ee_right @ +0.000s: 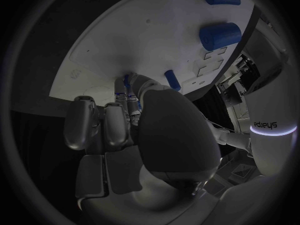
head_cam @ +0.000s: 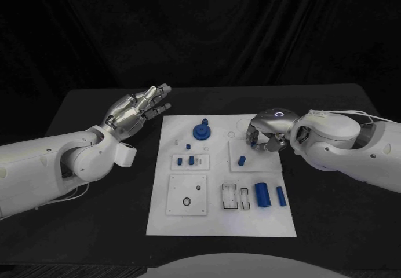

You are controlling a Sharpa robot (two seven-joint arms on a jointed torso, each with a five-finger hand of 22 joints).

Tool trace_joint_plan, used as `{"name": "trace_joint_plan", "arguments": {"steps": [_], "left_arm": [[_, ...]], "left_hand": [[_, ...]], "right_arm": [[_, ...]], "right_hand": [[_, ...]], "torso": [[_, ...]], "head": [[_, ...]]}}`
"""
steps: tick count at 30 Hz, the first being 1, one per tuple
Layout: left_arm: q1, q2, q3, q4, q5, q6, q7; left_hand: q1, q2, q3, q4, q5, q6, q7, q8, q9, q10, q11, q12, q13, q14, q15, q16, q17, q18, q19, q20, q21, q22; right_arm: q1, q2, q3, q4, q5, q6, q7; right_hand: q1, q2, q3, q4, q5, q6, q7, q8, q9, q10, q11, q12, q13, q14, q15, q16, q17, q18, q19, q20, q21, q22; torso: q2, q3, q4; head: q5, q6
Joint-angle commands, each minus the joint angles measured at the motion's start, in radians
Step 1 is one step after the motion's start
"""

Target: Assemble the parts on the task board

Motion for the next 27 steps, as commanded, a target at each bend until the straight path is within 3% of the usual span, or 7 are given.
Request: {"name": "trace_joint_plan", "arguments": {"steps": [1,10,18,27], "left_arm": [[-0.002,0.002,0.001,-0.002,0.005,0.023,0.002],[-0.004,0.003,0.001,-0.009,0.005,0.029,-0.006],[-0.005,0.006,0.001,-0.012,0.005,0.032,-0.015],[-0.006,0.012,0.001,-0.017,0.005,0.035,-0.021]], "left_hand": [[0.012,0.001,-0.007,0.0,0.011,0.01,0.001,0.006,0.002,0.002,0.008,0.008,0.0,0.003,0.003,0.006,0.001,0.008,0.001,0.008,0.002,0.002],[0.033,0.011,-0.015,-0.002,0.035,0.021,0.009,0.012,0.003,0.005,0.017,0.02,0.001,0.009,0.006,0.013,0.003,0.005,0.005,0.009,0.004,0.009],[0.045,0.019,-0.02,-0.002,0.052,0.026,0.013,0.015,0.003,0.006,0.023,0.027,0.002,0.013,0.009,0.018,0.005,0.002,0.009,0.01,0.005,0.015],[0.073,0.03,-0.024,-0.008,0.087,0.034,0.021,0.02,0.004,0.008,0.033,0.04,0.003,0.019,0.011,0.027,0.007,-0.005,0.019,0.01,0.01,0.033]], "right_arm": [[-0.013,0.001,-0.007,-0.002,-0.005,0.005,0.011],[-0.014,-0.009,-0.007,0.001,-0.004,-0.021,0.004],[-0.012,-0.023,-0.007,0.014,-0.003,-0.046,-0.004],[0.028,-0.052,-0.007,0.053,-0.003,-0.039,-0.02]], "right_hand": [[0.016,0.004,0.006,-0.014,-0.001,0.01,0.001,0.004,0.002,0.015,-0.001,-0.002,0.002,0.026,0.007,0.004,0.001,-0.009,0.005,0.007,0.007,0.181],[0.029,0.008,0.015,-0.036,0.004,0.034,0.005,0.009,0.008,0.045,-0.001,-0.004,-0.002,0.025,0.009,0.004,0.003,-0.01,0.007,0.01,0.018,0.184],[0.029,0.009,0.021,-0.04,0.002,0.034,0.007,0.004,0.006,0.038,0.003,-0.018,-0.01,0.024,0.012,0.001,0.0,-0.011,0.008,0.012,0.022,0.185],[0.02,0.011,0.023,-0.037,-0.007,0.036,0.006,0.001,0.004,0.035,0.003,-0.03,-0.018,0.024,0.012,0.0,0.0,-0.011,0.007,0.013,0.023,0.185]], "torso": [[0.0,0.0008,-0.0003],[0.0,0.0006,-0.0013],[-0.001,-0.0002,0.0018],[-0.001,-0.0009,0.0009]], "head": [[0.002,-0.001],[0.004,-0.002],[0.005,0.002],[0.012,0.011]]}}
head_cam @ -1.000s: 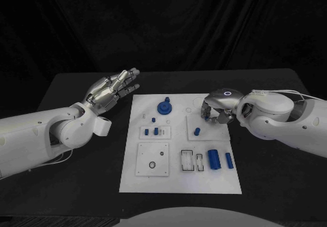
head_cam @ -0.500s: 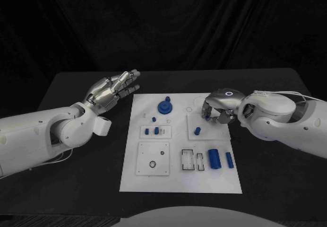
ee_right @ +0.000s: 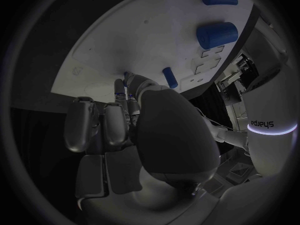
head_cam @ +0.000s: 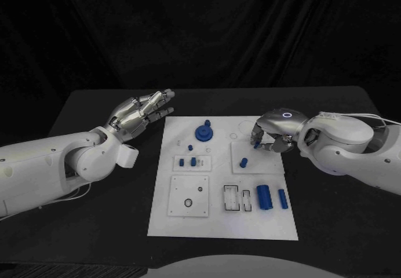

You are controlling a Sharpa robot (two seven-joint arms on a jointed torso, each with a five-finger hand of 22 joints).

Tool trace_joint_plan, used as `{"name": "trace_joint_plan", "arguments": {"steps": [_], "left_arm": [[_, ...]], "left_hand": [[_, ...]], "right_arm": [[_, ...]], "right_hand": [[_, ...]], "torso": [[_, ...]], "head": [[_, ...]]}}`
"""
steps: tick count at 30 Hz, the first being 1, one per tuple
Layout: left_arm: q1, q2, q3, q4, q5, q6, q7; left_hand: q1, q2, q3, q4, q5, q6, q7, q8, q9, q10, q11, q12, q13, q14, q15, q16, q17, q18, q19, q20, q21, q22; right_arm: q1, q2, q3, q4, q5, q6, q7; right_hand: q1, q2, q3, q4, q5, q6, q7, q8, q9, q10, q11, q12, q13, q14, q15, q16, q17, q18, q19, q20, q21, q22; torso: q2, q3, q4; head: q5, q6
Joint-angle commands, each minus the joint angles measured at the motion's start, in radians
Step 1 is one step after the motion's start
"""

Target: Assemble the parts on the task board

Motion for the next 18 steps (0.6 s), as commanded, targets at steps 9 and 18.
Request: {"name": "trace_joint_plan", "arguments": {"steps": [9,18], "left_arm": [[-0.004,0.006,0.001,0.002,0.005,0.012,0.001],[-0.005,0.013,0.001,0.001,0.005,0.012,-0.002]], "left_hand": [[0.009,0.001,-0.006,0.0,0.005,0.007,0.003,0.007,0.001,-0.001,0.01,0.005,0.002,0.009,-0.001,0.005,0.001,-0.005,0.007,-0.002,0.005,0.0],[0.017,0.004,-0.005,-0.001,0.007,0.006,0.005,0.008,0.002,0.0,0.013,0.01,0.002,0.01,-0.001,0.008,0.002,-0.007,0.007,-0.002,0.005,-0.002]], "right_arm": [[0.071,-0.039,0.001,0.076,0.003,0.019,-0.04],[0.093,-0.046,0.001,0.18,0.027,0.031,-0.037]], "right_hand": [[-0.007,0.006,0.003,-0.001,-0.012,0.014,-0.003,-0.004,-0.002,0.008,-0.004,-0.008,-0.004,0.022,0.003,-0.004,-0.004,-0.011,0.003,0.009,0.001,0.185],[-0.01,0.008,0.003,-0.001,-0.012,0.022,-0.003,-0.003,-0.001,0.017,-0.004,-0.009,-0.005,0.021,0.003,-0.008,-0.009,-0.012,0.004,0.009,0.005,0.186]], "torso": [[0.0,0.0014,-0.001],[0.0,0.0021,-0.0034]], "head": [[0.015,0.003],[0.043,-0.005]]}}
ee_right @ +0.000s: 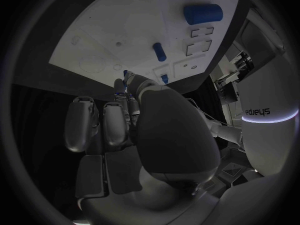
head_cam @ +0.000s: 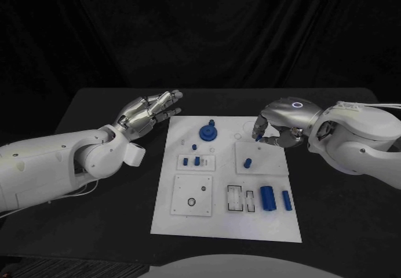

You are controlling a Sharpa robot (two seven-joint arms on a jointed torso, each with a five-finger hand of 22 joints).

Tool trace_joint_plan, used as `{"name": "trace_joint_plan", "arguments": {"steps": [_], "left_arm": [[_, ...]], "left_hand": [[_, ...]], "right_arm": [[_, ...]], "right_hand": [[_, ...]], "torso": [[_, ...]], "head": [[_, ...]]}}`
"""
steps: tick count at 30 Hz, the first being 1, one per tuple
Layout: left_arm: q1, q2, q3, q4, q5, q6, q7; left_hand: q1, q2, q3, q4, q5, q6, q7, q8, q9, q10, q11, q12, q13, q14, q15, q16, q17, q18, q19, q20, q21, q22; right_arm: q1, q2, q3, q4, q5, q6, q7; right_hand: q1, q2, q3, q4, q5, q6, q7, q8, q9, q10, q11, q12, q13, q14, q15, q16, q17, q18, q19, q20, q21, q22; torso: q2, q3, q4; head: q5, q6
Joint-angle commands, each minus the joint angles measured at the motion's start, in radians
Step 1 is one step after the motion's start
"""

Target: Assemble the parts on the task board

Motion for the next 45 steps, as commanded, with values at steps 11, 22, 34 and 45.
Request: {"name": "trace_joint_plan", "arguments": {"steps": [11,22,34,45], "left_arm": [[-0.012,0.012,0.001,0.002,0.005,-0.016,0.04],[-0.015,0.025,0.001,-0.001,0.005,-0.053,0.073],[-0.026,0.032,0.001,-0.005,-0.031,-0.139,0.092],[-0.031,0.033,0.001,-0.007,-0.042,-0.164,0.098]], "left_hand": [[0.021,0.007,-0.03,0.008,0.0,-0.025,-0.018,0.004,-0.002,-0.038,-0.021,-0.035,-0.004,-0.023,-0.036,-0.017,-0.007,-0.016,-0.005,-0.01,-0.003,-0.034],[-0.013,0.018,-0.069,0.012,-0.03,-0.357,-0.098,-0.057,-0.033,-0.063,-0.107,-0.112,-0.014,-0.036,-0.121,-0.042,-0.016,0.017,-0.021,-0.092,-0.008,-0.075],[-0.176,-0.049,-0.045,0.015,-0.233,-0.508,-0.229,-0.073,-0.05,-0.066,-0.232,-0.23,-0.028,-0.036,-0.26,-0.042,-0.016,0.012,-0.031,-0.213,-0.019,-0.133],[-0.304,-0.158,0.054,0.017,-0.293,-0.551,-0.221,-0.081,-0.058,-0.062,-0.238,-0.271,-0.036,-0.036,-0.291,-0.042,-0.016,-0.012,-0.031,-0.361,-0.019,-0.133]], "right_arm": [[-0.013,0.121,0.0,0.105,0.026,0.067,-0.005],[-0.08,0.247,0.0,0.052,0.006,0.054,0.005],[-0.134,0.294,0.0,-0.001,-0.025,0.073,0.006],[-0.145,0.302,0.0,-0.011,-0.037,0.071,0.005]], "right_hand": [[-0.005,0.001,0.003,-0.007,0.002,0.013,-0.002,-0.002,0.001,0.019,-0.006,-0.006,0.0,0.021,0.001,-0.008,-0.008,-0.007,0.003,0.004,-0.014,0.181],[-0.005,-0.002,0.004,-0.012,0.011,0.012,-0.001,-0.006,-0.001,0.02,-0.005,-0.011,-0.002,0.023,0.001,-0.007,-0.006,-0.006,0.002,0.003,-0.02,0.179],[-0.006,-0.005,0.003,-0.014,0.012,0.011,-0.001,-0.008,-0.002,0.02,-0.004,-0.014,-0.002,0.024,0.001,-0.004,-0.003,-0.006,0.002,0.003,-0.021,0.179],[-0.008,-0.005,0.003,-0.014,0.012,0.01,0.0,-0.009,-0.002,0.02,-0.004,-0.015,-0.002,0.024,0.001,-0.005,-0.005,-0.006,0.002,0.003,-0.021,0.179]], "torso": [[-0.001,0.0018,0.004],[-0.002,0.0014,0.008],[-0.002,0.0012,0.0057],[-0.001,0.0025,0.0047]], "head": [[0.042,-0.05],[0.059,-0.056],[0.069,-0.056],[0.073,-0.056]]}}
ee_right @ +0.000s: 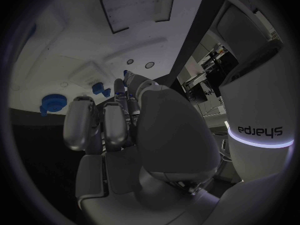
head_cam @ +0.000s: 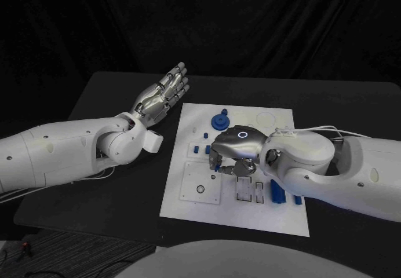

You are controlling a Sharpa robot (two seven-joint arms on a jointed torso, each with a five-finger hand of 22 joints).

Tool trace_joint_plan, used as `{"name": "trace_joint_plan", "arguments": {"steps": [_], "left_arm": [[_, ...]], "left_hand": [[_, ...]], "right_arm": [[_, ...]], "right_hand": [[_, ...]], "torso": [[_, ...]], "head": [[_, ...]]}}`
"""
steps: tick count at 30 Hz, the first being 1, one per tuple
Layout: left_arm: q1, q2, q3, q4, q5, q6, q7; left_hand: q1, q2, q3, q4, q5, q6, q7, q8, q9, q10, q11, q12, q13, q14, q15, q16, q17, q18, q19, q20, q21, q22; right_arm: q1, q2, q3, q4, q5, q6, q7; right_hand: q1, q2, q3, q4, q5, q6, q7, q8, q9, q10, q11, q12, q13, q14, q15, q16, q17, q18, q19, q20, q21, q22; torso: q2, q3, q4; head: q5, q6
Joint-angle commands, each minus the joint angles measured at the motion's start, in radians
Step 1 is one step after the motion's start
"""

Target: Assemble the parts on the task board

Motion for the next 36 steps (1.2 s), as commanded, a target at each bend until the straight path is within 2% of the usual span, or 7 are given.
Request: {"name": "trace_joint_plan", "arguments": {"steps": [1,7,9,10,19,31,36], "left_arm": [[-0.002,0.003,0.001,-0.001,-0.016,-0.027,0.031],[-0.003,0.004,0.001,-0.004,-0.016,-0.029,0.033],[-0.003,0.004,0.001,-0.005,-0.016,-0.03,0.039],[-0.003,0.003,0.001,-0.005,-0.016,-0.031,0.041],[-0.003,0.004,0.001,-0.011,-0.016,-0.018,0.053],[-0.003,0.008,0.001,-0.019,-0.016,0.012,0.043],[-0.004,0.011,0.001,-0.022,-0.016,0.03,0.036]], "left_hand": [[-0.011,-0.007,0.018,0.0,-0.004,-0.002,0.013,-0.003,-0.001,0.002,-0.005,-0.007,-0.002,0.001,-0.111,-0.004,-0.001,-0.024,0.0,-0.037,-0.003,-0.001],[-0.012,-0.003,0.032,-0.001,-0.004,-0.001,0.014,-0.003,-0.001,0.002,-0.004,-0.007,-0.002,0.001,-0.115,-0.004,-0.001,-0.038,0.0,-0.055,-0.003,-0.001],[-0.006,0.0,0.04,-0.001,-0.004,0.006,-0.02,-0.001,0.001,0.002,-0.01,-0.007,-0.002,0.001,-0.108,-0.004,-0.001,-0.045,0.0,-0.054,-0.003,-0.001],[-0.001,0.002,0.042,-0.001,-0.003,0.009,-0.068,0.0,0.002,0.002,0.005,-0.007,-0.002,0.001,-0.099,-0.004,-0.001,-0.049,0.0,-0.049,-0.003,-0.001],[0.026,0.027,0.047,-0.002,-0.003,0.016,-0.025,0.001,0.003,0.001,0.023,-0.002,0.0,0.001,-0.071,-0.004,-0.001,-0.057,0.0,-0.027,-0.003,-0.001],[0.052,0.066,0.029,-0.003,0.004,0.02,-0.048,0.002,0.004,0.001,0.063,-0.005,-0.001,0.001,-0.025,-0.004,-0.001,-0.068,0.0,0.006,-0.003,-0.001],[0.069,0.094,0.0,-0.003,0.018,0.022,0.016,0.002,0.004,0.002,0.058,-0.006,-0.002,0.001,-0.007,-0.004,-0.001,-0.068,0.0,0.026,-0.003,-0.001]], "right_arm": [[-0.003,0.002,0.001,0.0,-0.019,0.007,-0.001],[-0.006,0.005,0.001,-0.002,-0.02,0.004,-0.002],[-0.006,0.006,0.001,-0.003,-0.02,0.005,-0.003],[-0.007,0.007,0.001,-0.003,-0.02,0.007,-0.004],[-0.017,0.02,0.001,-0.009,-0.02,0.015,-0.007],[-0.035,0.035,0.001,-0.016,-0.047,0.035,-0.006],[-0.043,0.037,0.001,-0.019,-0.064,0.041,-0.006]], "right_hand": [[-0.005,-0.007,0.001,-0.006,0.003,0.004,0.0,-0.001,-0.001,0.011,-0.002,-0.002,0.001,0.024,0.001,0.002,-0.001,-0.006,0.002,0.004,-0.004,0.178],[-0.007,-0.007,0.001,-0.006,0.003,0.003,0.001,-0.002,-0.002,0.01,-0.002,-0.003,0.001,0.024,0.002,0.003,0.0,-0.005,0.002,0.004,-0.005,0.178],[-0.007,-0.007,0.001,-0.006,0.003,0.002,0.001,-0.002,-0.002,0.01,-0.002,-0.003,0.001,0.024,0.002,0.003,0.0,-0.005,0.002,0.004,-0.005,0.178],[-0.007,-0.007,0.001,-0.006,0.003,0.002,0.001,-0.002,-0.002,0.01,-0.002,-0.003,0.001,0.024,0.002,0.003,0.0,-0.005,0.002,0.004,-0.005,0.178],[-0.008,-0.006,0.001,-0.006,0.003,0.002,0.001,-0.003,-0.002,0.009,-0.001,-0.004,0.0,0.024,0.002,0.003,0.0,-0.005,0.001,0.004,-0.007,0.177],[-0.005,-0.007,0.002,-0.011,0.007,0.001,0.0,-0.005,-0.003,0.011,-0.002,-0.006,0.001,0.025,0.002,0.005,0.003,-0.006,0.003,0.004,-0.003,0.178],[-0.003,-0.007,0.003,-0.014,0.009,0.0,0.001,-0.006,-0.004,0.013,-0.002,-0.006,0.001,0.025,0.002,0.007,0.007,-0.007,0.004,0.004,0.003,0.179]], "torso": [[0.001,0.0006,-0.0005],[0.0,0.0012,-0.0013],[0.0,0.0012,-0.0006],[0.0,0.0015,-0.0002],[-0.002,0.0001,-0.0009],[-0.001,0.0002,-0.0001],[-0.002,0.0,-0.0004]], "head": [[0.001,0.0],[0.005,0.0],[0.005,0.0],[0.005,0.0],[0.008,0.0],[0.009,0.0],[0.004,0.0]]}}
